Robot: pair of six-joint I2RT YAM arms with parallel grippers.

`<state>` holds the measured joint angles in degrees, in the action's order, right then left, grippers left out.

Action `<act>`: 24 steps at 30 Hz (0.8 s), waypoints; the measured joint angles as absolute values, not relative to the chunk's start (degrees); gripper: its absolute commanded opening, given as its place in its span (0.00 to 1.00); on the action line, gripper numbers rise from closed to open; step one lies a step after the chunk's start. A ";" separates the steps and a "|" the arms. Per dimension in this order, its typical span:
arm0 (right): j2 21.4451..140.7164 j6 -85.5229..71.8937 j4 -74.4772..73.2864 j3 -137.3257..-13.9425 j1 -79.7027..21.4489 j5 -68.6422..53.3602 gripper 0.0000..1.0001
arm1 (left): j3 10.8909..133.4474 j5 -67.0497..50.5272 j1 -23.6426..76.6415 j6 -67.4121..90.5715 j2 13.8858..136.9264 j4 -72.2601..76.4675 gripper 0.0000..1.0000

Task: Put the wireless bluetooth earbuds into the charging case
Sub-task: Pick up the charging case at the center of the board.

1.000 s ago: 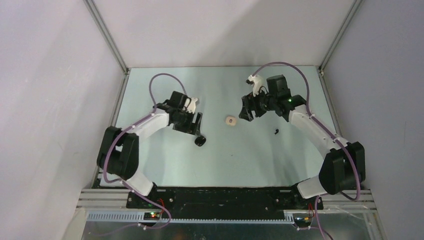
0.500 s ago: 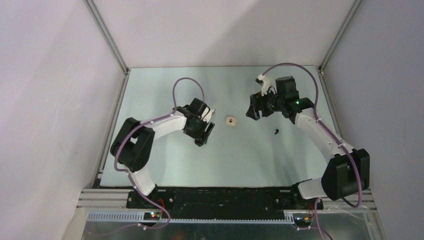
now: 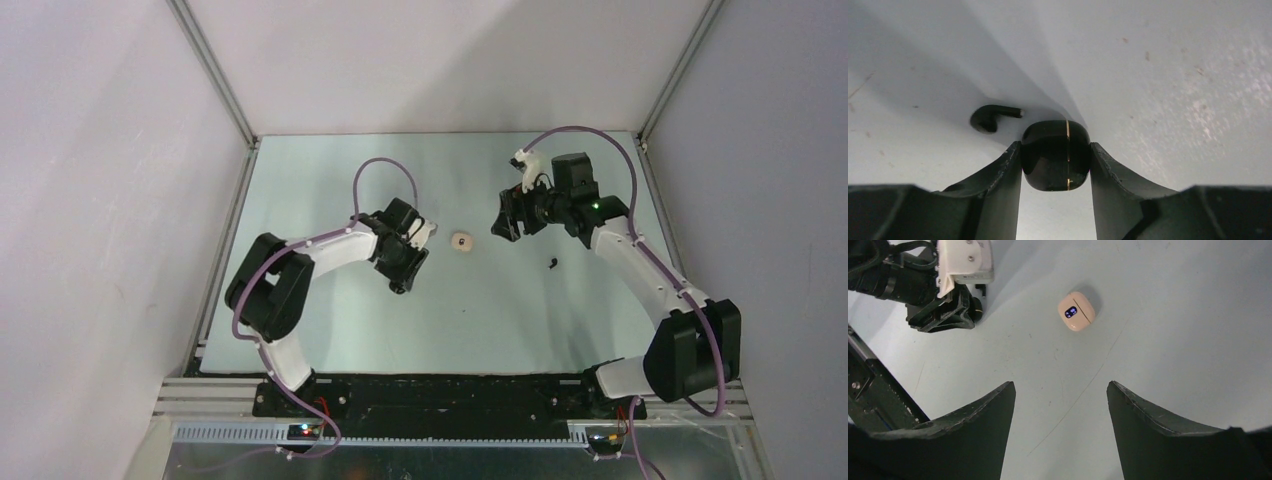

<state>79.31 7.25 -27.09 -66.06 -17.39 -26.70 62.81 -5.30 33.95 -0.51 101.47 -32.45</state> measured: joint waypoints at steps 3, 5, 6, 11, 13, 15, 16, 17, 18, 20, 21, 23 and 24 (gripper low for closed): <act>78.22 10.20 -27.38 -65.91 -17.39 -29.58 0.71 | 62.83 -10.02 33.39 -3.03 100.51 -33.89 0.32; 76.64 13.61 -28.08 -65.80 -17.61 -32.27 0.70 | 63.57 -14.59 32.45 -5.13 99.33 -35.53 0.32; 75.90 15.35 -28.40 -65.78 -17.89 -33.26 0.70 | 64.49 -17.26 31.73 -6.24 98.85 -36.45 0.32; 71.88 32.27 -30.57 -65.80 -23.79 -37.54 0.66 | 73.45 -32.47 26.61 -12.82 98.32 -41.58 0.34; 71.57 40.29 -31.77 -65.80 -27.46 -37.65 0.66 | 77.95 -38.09 24.93 -15.09 99.20 -44.62 0.35; 72.03 47.92 -32.88 -65.78 -30.96 -37.52 0.66 | 82.74 -42.74 23.79 -17.54 101.27 -47.81 0.35; 72.34 50.78 -33.15 -65.78 -32.21 -37.45 0.66 | 84.84 -44.45 23.51 -19.00 102.52 -49.63 0.34; 72.79 53.98 -33.19 -65.78 -33.47 -37.36 0.67 | 87.81 -46.54 23.31 -20.93 104.60 -52.58 0.34; 73.45 56.84 -33.17 -65.78 -34.44 -37.17 0.67 | 89.89 -47.99 23.29 -22.50 106.28 -54.61 0.34; 75.05 61.28 -32.80 -65.78 -35.64 -36.71 0.67 | 93.43 -50.50 23.29 -25.69 109.80 -59.37 0.33; 75.83 62.78 -32.49 -65.78 -36.03 -36.60 0.67 | 94.19 -51.37 23.29 -26.89 110.91 -61.17 0.33; 77.80 65.71 -31.42 -65.78 -36.86 -36.45 0.67 | 94.70 -52.73 23.29 -29.58 112.62 -65.39 0.33; 78.46 66.54 -30.87 -65.78 -37.08 -36.45 0.66 | 94.72 -53.06 23.29 -30.44 112.97 -66.87 0.33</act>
<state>78.46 66.54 -30.87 -65.78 -37.08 -36.45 94.72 -53.06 23.29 -30.44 112.97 -66.87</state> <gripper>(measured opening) 0.668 0.494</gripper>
